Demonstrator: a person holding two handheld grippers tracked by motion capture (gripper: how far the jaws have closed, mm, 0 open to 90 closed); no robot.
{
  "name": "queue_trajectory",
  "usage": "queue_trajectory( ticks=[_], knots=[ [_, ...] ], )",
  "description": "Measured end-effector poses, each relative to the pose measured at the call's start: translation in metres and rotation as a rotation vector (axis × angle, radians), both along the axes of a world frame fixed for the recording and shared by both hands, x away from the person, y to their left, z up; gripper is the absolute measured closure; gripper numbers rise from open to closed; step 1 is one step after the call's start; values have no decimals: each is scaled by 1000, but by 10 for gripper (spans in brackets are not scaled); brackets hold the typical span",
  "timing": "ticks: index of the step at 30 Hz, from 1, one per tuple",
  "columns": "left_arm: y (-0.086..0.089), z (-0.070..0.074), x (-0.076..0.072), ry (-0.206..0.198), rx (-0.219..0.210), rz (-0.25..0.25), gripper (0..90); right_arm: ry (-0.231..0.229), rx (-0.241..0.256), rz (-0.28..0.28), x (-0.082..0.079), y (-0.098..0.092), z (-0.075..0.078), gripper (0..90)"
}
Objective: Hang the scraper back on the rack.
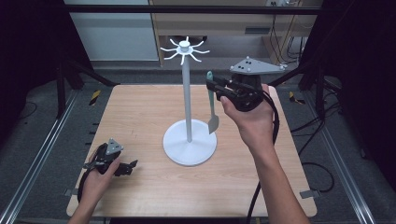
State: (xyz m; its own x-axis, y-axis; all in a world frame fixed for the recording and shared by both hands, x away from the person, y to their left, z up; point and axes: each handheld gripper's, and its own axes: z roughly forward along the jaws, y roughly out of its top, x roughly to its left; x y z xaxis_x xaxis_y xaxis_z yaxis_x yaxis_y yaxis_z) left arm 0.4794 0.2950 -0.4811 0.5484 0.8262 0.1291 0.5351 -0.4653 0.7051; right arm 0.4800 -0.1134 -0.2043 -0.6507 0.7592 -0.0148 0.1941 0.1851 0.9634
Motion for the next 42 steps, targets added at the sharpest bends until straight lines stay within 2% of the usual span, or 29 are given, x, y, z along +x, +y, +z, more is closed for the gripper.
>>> queue_trajectory(
  ticks=[12, 42],
  knots=[
    [0, 0, 0, -1, 2, -2, 41, -19, 35, 25, -2, 5, 9, 748],
    [0, 0, 0, -1, 3, -1, 41, -35, 52, 41, -2, 9, 19, 748]
  ],
)
